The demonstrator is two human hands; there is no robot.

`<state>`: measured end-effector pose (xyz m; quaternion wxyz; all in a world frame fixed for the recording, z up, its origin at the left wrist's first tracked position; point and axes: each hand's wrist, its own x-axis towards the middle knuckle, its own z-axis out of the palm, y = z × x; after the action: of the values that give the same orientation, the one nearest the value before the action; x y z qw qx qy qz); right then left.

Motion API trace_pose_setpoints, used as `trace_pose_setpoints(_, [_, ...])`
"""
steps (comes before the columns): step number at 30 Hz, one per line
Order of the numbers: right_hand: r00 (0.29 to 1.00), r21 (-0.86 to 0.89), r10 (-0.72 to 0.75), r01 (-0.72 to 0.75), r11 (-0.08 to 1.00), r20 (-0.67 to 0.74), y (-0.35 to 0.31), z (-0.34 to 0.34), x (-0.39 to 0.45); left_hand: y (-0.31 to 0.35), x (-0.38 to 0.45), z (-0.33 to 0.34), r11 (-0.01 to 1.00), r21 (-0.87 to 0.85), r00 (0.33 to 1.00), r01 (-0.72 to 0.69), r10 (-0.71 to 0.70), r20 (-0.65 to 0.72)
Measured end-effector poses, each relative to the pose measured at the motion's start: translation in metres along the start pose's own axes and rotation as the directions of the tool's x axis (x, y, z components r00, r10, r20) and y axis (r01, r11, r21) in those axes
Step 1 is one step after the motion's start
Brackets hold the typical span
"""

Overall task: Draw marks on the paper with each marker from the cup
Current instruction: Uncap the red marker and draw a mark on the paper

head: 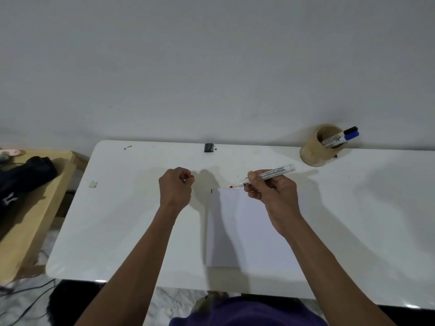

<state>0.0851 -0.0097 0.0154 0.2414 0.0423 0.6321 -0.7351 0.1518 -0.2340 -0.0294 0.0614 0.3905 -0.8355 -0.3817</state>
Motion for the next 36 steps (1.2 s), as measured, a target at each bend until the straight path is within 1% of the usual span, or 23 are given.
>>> trace_pose_setpoints(5, [1.0,-0.039,0.023,-0.023,0.999,-0.001,0.007,-0.005,0.007,-0.01,0.024,0.018,0.987,0.161,0.998,-0.005,-0.004,0.057])
trace_pose_setpoints(7, [0.999,-0.043,0.035,-0.035,0.998,-0.011,0.008,-0.007,0.009,-0.01,0.027,0.02,0.98,0.2,0.997,-0.018,0.002,0.078])
trace_pose_setpoints(10, [0.999,-0.047,0.044,-0.045,0.998,-0.026,0.011,-0.009,0.012,-0.009,0.03,0.021,0.978,0.209,0.995,-0.025,0.005,0.098])
trace_pose_setpoints(13, [0.998,-0.039,0.048,-0.049,0.998,-0.032,0.015,-0.009,0.012,-0.007,0.028,0.018,0.981,0.194,0.994,0.008,-0.029,0.102])
trace_pose_setpoints(15, [0.998,-0.041,0.038,-0.041,0.998,-0.051,0.017,-0.009,0.01,-0.005,0.018,0.012,0.985,0.162,0.998,0.056,-0.061,0.026])
trace_pose_setpoints(17, [0.997,-0.052,0.016,-0.019,0.998,-0.073,0.02,-0.009,0.009,-0.006,-0.003,0.004,0.996,0.035,0.991,0.084,-0.08,-0.103])
trace_pose_setpoints(18, [0.997,-0.059,0.002,-0.007,0.998,-0.079,0.022,-0.009,0.008,-0.009,-0.016,0.002,0.998,-0.023,0.986,0.053,-0.056,-0.157])
trace_pose_setpoints(19, [0.997,-0.063,-0.01,0.005,0.998,-0.08,0.025,-0.009,0.007,-0.013,-0.03,0.002,0.999,-0.037,0.983,-0.004,-0.003,-0.185])
trace_pose_setpoints(20, [0.997,-0.069,-0.017,0.012,0.998,-0.076,0.028,-0.008,0.007,-0.018,-0.043,0.005,0.998,-0.015,0.982,-0.068,0.065,-0.179])
trace_pose_setpoints(23, [0.999,-0.125,-0.024,0.02,0.992,-0.028,0.039,-0.005,0.01,-0.038,-0.073,0.021,0.953,0.135,0.959,-0.272,0.28,-0.042])
trace_pose_setpoints(26, [0.998,-0.22,-0.045,0.053,0.974,0.04,0.049,-0.001,0.016,-0.049,-0.085,0.035,0.847,0.31,0.901,-0.432,0.418,0.115])
trace_pose_setpoints(28, [0.995,-0.277,-0.074,0.091,0.957,0.07,0.056,0.002,0.021,-0.055,-0.087,0.041,0.782,0.394,0.875,-0.483,0.447,0.187])
trace_pose_setpoints(30, [0.992,-0.315,-0.099,0.118,0.942,0.076,0.063,0.007,0.026,-0.063,-0.086,0.044,0.743,0.443,0.864,-0.502,0.447,0.23])
trace_pose_setpoints(33, [0.987,-0.362,-0.143,0.16,0.918,0.074,0.074,0.016,0.035,-0.07,-0.086,0.047,0.716,0.486,0.865,-0.501,0.431,0.257])
trace_pose_setpoints(36, [0.98,-0.394,-0.179,0.2,0.897,0.09,0.082,0.024,0.041,-0.071,-0.087,0.049,0.698,0.516,0.866,-0.497,0.434,0.246])
